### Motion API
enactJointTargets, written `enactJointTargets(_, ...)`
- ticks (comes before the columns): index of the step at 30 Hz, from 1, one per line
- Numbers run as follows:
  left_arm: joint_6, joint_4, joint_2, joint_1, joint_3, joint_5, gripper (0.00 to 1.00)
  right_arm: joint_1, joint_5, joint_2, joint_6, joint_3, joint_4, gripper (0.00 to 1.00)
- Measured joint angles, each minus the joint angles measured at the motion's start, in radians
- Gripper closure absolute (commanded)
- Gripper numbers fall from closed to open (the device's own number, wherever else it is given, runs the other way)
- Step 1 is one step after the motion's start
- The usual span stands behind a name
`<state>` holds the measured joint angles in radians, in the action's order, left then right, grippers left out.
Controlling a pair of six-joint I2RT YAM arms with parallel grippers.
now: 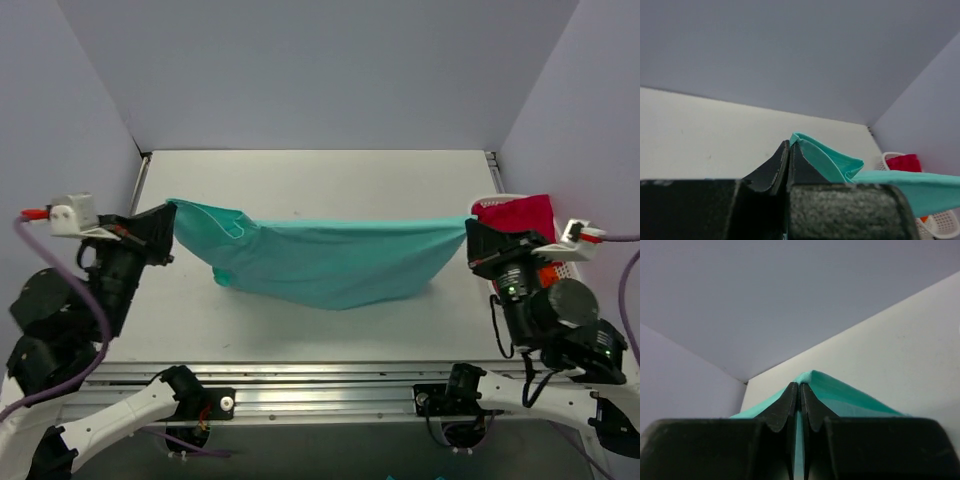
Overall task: Fold and stack the t-shirts
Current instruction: Flatten out the tshirt
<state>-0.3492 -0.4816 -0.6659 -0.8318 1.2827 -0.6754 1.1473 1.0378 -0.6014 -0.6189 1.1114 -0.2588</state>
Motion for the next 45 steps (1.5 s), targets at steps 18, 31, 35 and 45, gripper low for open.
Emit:
enactJointTargets(18,0.156,0.037,0.011,0.017,0.373,0.365,0.98,-0.428,-0.596,0.011,0.303,0.319,0.187,1.00)
enactJointTargets(31,0.221,0.074,-0.333,0.087,0.183,0.131,0.98,-0.444,-0.207,-0.481,0.219,0.170,0.051,1.00)
enactJointTargets(35,0.170,0.101,-0.435,0.304,0.095,0.228,0.98,-0.491,-0.183,-0.637,0.174,0.134,0.051,1.00)
enactJointTargets(45,0.071,0.316,-0.816,0.588,0.008,0.446,0.98,-0.645,-0.165,-1.075,0.081,0.205,0.178,1.00)
